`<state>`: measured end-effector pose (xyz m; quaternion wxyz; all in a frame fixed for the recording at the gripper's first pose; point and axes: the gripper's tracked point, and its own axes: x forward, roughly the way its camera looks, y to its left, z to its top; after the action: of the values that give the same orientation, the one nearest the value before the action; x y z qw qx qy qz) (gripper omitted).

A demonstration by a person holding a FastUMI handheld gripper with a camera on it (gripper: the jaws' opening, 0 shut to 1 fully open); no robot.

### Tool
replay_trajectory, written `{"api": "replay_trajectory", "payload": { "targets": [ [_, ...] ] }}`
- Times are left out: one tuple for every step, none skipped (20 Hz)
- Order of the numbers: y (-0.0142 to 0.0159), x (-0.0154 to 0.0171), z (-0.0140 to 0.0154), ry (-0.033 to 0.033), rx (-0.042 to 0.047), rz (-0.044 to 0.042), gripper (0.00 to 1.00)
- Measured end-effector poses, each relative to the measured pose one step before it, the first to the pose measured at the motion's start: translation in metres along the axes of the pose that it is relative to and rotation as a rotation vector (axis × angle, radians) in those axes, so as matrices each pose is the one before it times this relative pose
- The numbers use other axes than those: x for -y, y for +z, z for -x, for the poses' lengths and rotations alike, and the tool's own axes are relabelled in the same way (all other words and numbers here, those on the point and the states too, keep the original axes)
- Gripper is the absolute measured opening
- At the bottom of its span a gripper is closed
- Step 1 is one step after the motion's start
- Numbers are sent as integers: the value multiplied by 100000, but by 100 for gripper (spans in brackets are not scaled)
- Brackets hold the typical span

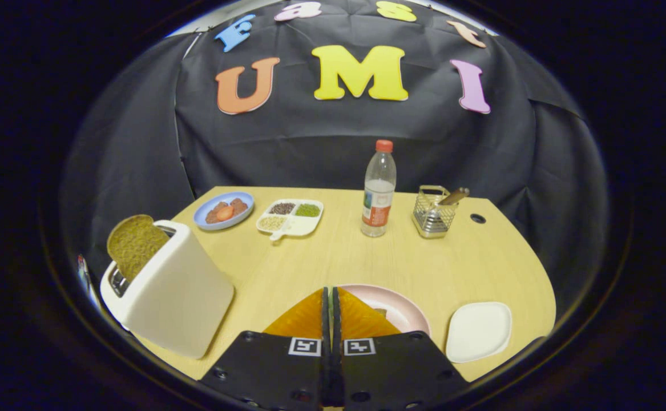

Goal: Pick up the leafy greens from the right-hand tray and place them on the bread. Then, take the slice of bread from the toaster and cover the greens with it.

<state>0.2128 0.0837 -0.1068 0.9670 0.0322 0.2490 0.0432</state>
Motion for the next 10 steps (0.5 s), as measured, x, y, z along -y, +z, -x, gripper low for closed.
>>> {"api": "replay_trajectory", "payload": {
  "targets": [
    [-23,339,-850,-400,-331,-893,0],
    [-139,53,-794,976,-385,-1524,0],
    [-66,190,-732,-24,-647,-999,0],
    [-212,392,-672,-482,-1084,-474,0],
    [-78,152,-591,228,-499,-596,0],
    [-235,-22,-724,649,-862,-703,0],
    [-144,-18,-419,514,-838,-687,1],
    [-211,43,-322,127,-840,23,1],
    [106,177,-218,-80,233,-273,4],
    [124,285,32,-1036,526,-375,10]
  ]
}}
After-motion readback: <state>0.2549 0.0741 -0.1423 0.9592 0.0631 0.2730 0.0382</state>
